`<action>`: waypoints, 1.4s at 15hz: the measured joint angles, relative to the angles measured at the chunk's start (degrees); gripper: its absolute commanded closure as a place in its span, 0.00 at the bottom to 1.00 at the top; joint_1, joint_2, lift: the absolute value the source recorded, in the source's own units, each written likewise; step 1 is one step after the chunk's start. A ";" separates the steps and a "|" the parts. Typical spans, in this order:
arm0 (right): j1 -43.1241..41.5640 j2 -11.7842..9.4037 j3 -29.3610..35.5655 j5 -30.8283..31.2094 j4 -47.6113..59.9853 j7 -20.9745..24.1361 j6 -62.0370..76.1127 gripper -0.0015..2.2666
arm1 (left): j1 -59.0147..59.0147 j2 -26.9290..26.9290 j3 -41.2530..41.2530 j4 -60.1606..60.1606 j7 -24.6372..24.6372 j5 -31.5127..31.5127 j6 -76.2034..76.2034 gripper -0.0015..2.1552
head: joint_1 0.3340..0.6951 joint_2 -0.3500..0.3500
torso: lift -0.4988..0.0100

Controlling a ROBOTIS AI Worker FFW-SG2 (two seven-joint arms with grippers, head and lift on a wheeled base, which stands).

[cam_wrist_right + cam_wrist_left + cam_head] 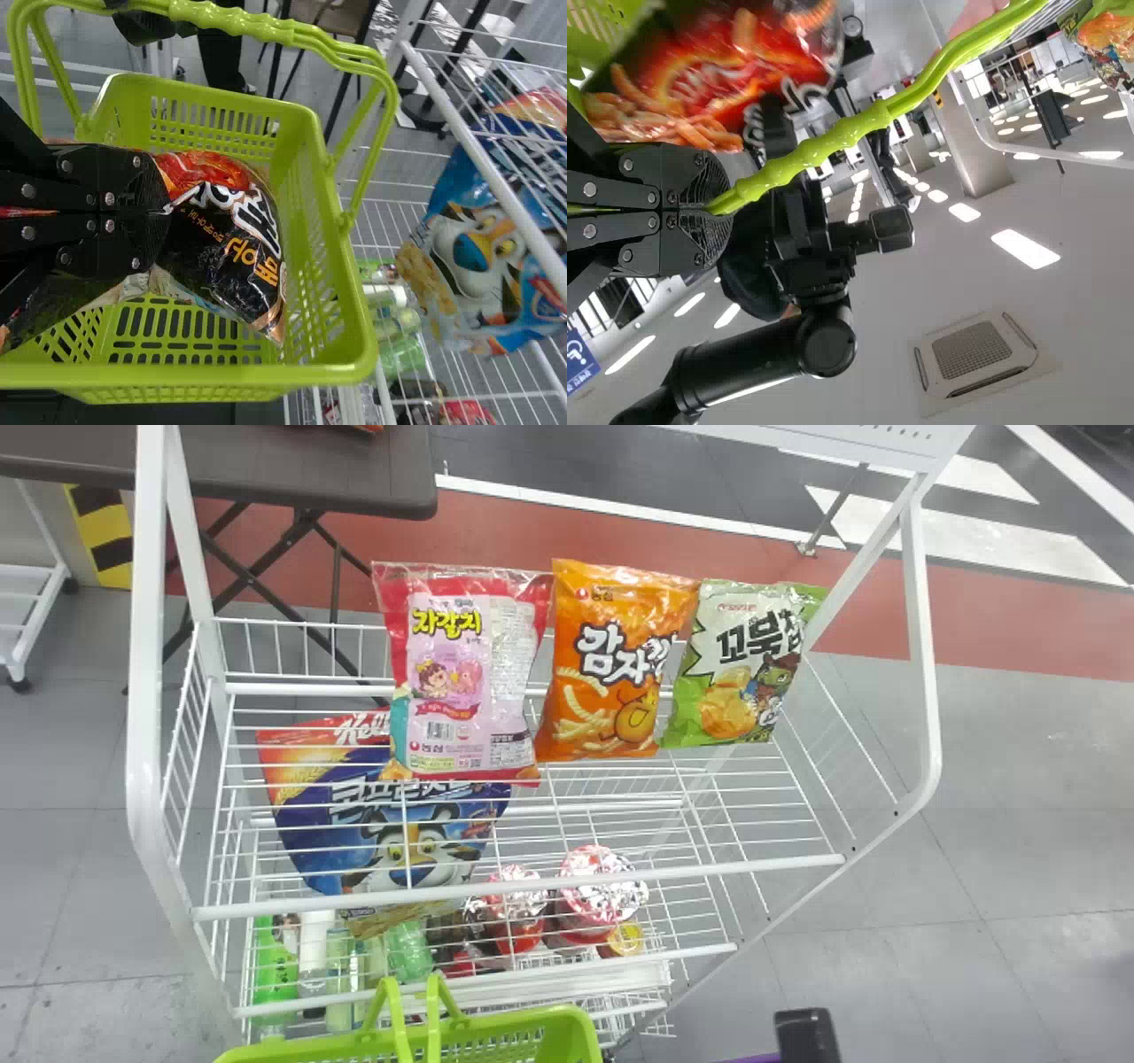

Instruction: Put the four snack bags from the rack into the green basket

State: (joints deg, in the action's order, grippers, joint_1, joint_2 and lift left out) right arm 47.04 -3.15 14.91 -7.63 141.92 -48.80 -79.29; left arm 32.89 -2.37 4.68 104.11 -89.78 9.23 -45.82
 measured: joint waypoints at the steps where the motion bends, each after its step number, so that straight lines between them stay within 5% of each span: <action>1: -0.06 -0.01 -1.16 0.32 -0.76 0.56 2.33 0.87 | 0.04 0.00 0.05 0.00 -0.10 0.00 0.02 0.99 | 1.00 0.00 | 0.97; 3: -0.15 0.08 -2.69 0.44 -2.80 1.60 9.26 0.86 | 0.06 -0.06 0.32 -0.02 -0.22 0.00 0.12 0.99 | 1.00 0.00 | 0.97; 5: -0.23 0.16 -3.28 0.30 -4.26 2.42 13.66 0.74 | 0.06 -0.09 0.43 -0.04 -0.22 0.00 0.15 0.99 | 1.00 0.00 | 0.97; 7: -0.35 0.16 -3.36 -0.05 -5.02 1.99 15.10 0.06 | 0.07 -0.14 0.49 -0.05 -0.22 0.00 0.16 0.99 | 1.00 0.00 | 0.97; 8: -0.35 0.12 -3.37 -0.15 -5.23 0.72 15.27 0.00 | 0.05 -0.16 0.50 -0.08 -0.22 0.00 0.16 0.99 | 1.00 0.00 | 0.97; 15: 0.15 0.99 3.59 -5.68 -4.92 -5.02 22.66 0.03 | 0.19 -0.10 0.51 -0.23 -0.21 0.00 0.48 0.99 | 1.00 0.00 | 0.97; 18: -3.13 2.93 7.45 -8.78 -5.51 0.79 33.71 0.04 | 0.40 -0.05 0.71 -0.14 -0.01 -0.30 0.73 0.99 | 1.00 0.00 | 0.97; 21: -9.72 3.15 4.05 -7.30 -10.10 7.71 51.07 0.11 | 0.27 -0.07 1.67 0.50 0.50 -2.15 0.86 0.99 | 1.00 0.00 | 0.97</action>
State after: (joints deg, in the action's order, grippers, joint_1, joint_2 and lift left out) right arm 37.32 -0.01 18.96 -14.93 131.82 -41.09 -28.23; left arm 33.16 -2.44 6.35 104.61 -89.28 7.07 -44.96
